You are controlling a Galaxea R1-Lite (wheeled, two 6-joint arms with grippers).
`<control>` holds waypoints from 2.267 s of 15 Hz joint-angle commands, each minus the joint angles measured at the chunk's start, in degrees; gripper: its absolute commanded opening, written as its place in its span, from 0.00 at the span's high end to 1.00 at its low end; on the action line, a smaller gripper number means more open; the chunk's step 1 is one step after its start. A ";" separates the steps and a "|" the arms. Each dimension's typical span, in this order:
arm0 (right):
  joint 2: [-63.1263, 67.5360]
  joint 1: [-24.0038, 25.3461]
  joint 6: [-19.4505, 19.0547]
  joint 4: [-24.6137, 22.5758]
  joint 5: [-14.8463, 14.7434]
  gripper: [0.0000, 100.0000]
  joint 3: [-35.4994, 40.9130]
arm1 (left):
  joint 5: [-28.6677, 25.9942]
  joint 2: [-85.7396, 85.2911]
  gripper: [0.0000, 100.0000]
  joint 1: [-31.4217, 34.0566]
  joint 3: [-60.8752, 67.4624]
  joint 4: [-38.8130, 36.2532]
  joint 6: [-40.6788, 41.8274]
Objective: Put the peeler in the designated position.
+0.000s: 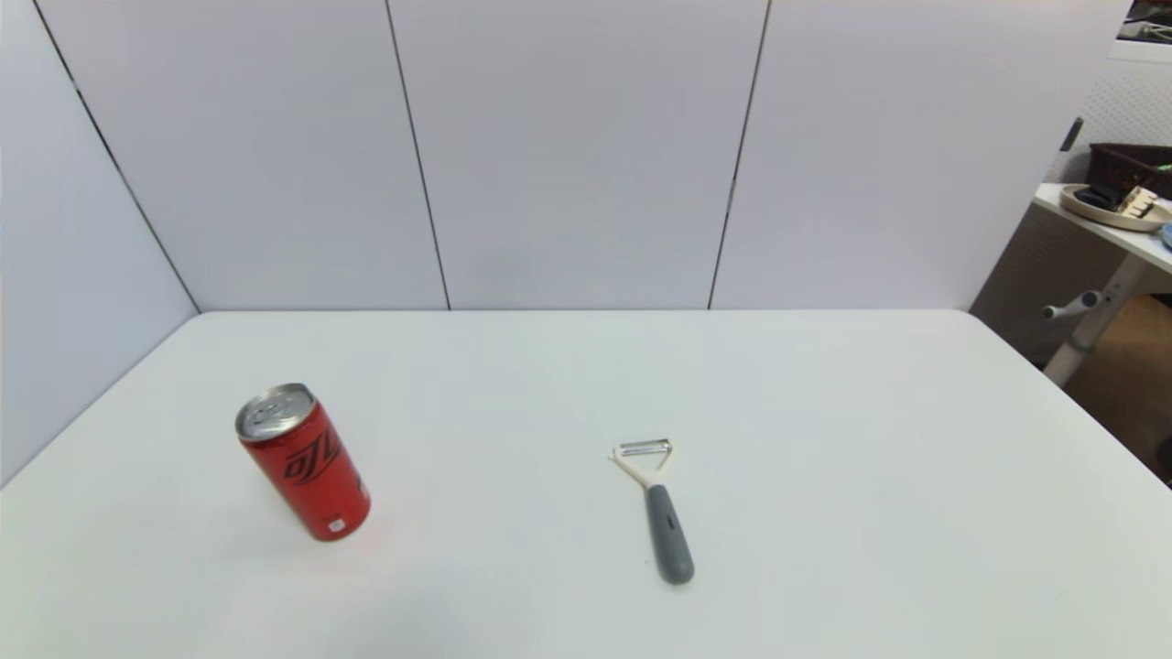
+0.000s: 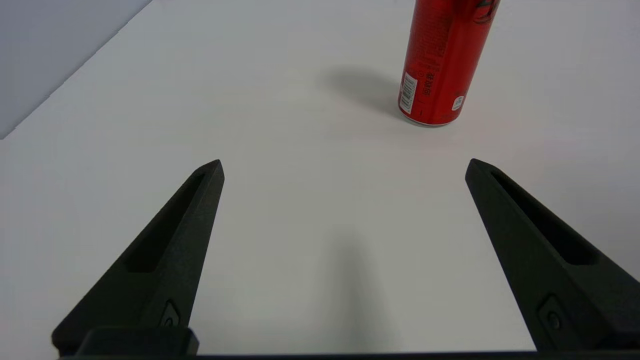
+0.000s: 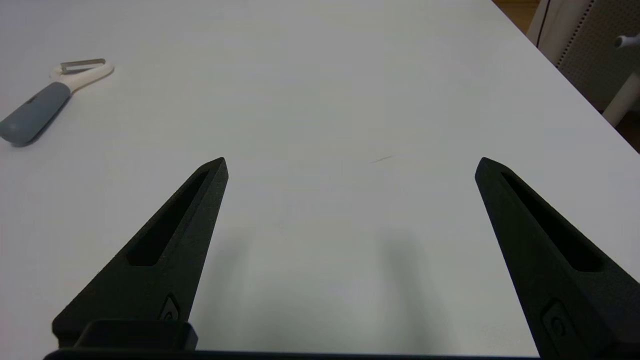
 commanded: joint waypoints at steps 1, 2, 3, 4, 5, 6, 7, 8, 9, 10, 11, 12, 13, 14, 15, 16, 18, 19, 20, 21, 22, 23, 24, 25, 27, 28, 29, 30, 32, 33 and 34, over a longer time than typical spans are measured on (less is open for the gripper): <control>0.09 0.02 0.00 -0.04 0.01 0.00 0.00 | -0.20 11.14 0.00 -2.01 -6.77 -2.14 1.30; 0.09 0.02 0.00 0.04 0.01 0.00 0.00 | -0.29 14.30 0.00 -3.86 -10.46 -2.05 1.38; 0.09 -0.07 0.00 -0.04 0.01 0.00 0.00 | -0.37 16.85 0.00 -6.85 -13.71 -1.26 1.30; 0.09 -0.07 0.00 -0.04 0.01 0.00 0.00 | -0.29 19.84 0.00 -9.75 -17.05 0.41 1.21; 0.09 -0.07 0.00 -0.04 0.01 0.00 0.00 | -0.11 22.47 0.00 -12.65 -21.10 2.96 1.21; 0.09 0.02 0.00 -0.04 0.01 0.00 0.00 | -0.11 26.43 0.00 -15.37 -26.99 7.44 1.21; 0.09 0.02 0.00 0.04 0.01 0.00 0.00 | -0.20 29.59 0.00 -17.13 -31.56 9.90 1.38; 0.09 0.02 0.00 0.04 0.01 0.00 0.00 | -0.20 32.14 0.00 -19.06 -35.16 11.57 1.38; 0.09 0.02 0.00 -0.04 0.01 0.00 0.00 | -0.11 36.01 0.00 -22.40 -41.22 13.86 1.47; 0.09 0.02 0.00 -0.04 0.01 0.00 0.00 | -0.11 39.17 0.00 -24.78 -45.44 15.53 2.18; 0.09 -0.07 0.00 -0.04 0.01 0.00 0.00 | -0.20 42.07 0.00 -26.80 -49.66 17.02 3.58; 0.09 -0.07 0.00 0.04 0.01 0.00 0.00 | -0.29 44.36 0.00 -28.73 -53.27 19.31 4.64; 0.09 0.02 0.00 0.04 0.01 0.00 0.00 | -0.64 46.82 0.00 -29.70 -55.81 20.54 5.43; 0.09 -0.07 0.00 -0.04 0.01 0.00 0.00 | -0.72 49.90 0.00 -31.02 -58.01 20.36 7.10; 0.09 -0.07 0.00 -0.04 0.01 0.00 0.00 | -0.72 52.27 0.00 -31.81 -60.12 20.36 8.59; 0.09 -0.07 0.00 -0.04 0.01 0.00 0.00 | -0.72 54.82 0.00 -33.74 -62.49 20.45 9.82; 0.09 -0.07 0.00 0.04 0.01 0.00 0.00 | -0.55 60.53 0.00 -38.57 -66.45 20.27 9.65; 0.09 0.02 0.00 0.04 0.01 0.00 0.00 | -0.37 63.96 0.00 -40.42 -69.09 20.19 9.47; 0.09 0.02 0.00 -0.04 0.01 0.00 0.00 | -0.29 67.03 0.00 -42.35 -71.81 20.19 9.21; 0.09 0.02 0.00 0.04 0.01 0.00 0.00 | -0.11 70.20 0.00 -43.94 -74.62 20.19 8.24; 0.00 0.02 0.00 -0.04 0.01 0.00 0.00 | -0.11 73.27 0.00 -45.61 -77.44 20.19 6.66; 0.09 0.02 0.00 -0.04 0.01 0.00 0.00 | 0.15 76.09 0.00 -47.36 -79.90 20.10 4.37; 0.09 -0.07 0.00 0.04 0.01 0.00 0.00 | 0.42 78.55 0.00 -49.03 -81.83 20.19 1.91; 0.09 -0.07 0.00 -0.04 0.01 0.00 0.00 | 0.94 80.83 0.00 -50.62 -83.06 20.19 -0.64; 0.09 0.02 0.00 -0.04 0.01 0.00 0.00 | 3.05 85.14 0.00 -52.20 -83.32 19.75 -4.68; 0.09 0.02 0.00 -0.04 0.01 0.00 0.00 | 3.49 86.63 0.00 -52.64 -83.06 18.87 -6.00; 0.09 0.02 0.00 -0.04 0.01 0.00 0.00 | 3.58 88.04 0.00 -52.64 -82.88 17.81 -7.32; 0.09 0.02 0.00 -0.04 0.01 0.00 0.00 | 3.58 89.18 0.00 -52.81 -82.97 17.20 -8.46; 0.09 -0.07 0.00 -0.04 0.01 0.00 0.00 | 3.67 92.35 0.00 -53.16 -83.24 16.14 -9.78; 0.09 -0.07 0.00 -0.04 0.01 0.00 0.00 | 3.67 93.58 0.00 -53.43 -83.24 15.62 -10.39; 0.09 -0.07 0.00 -0.04 0.01 0.00 0.00 | 3.85 95.16 0.00 -53.43 -83.24 15.53 -11.10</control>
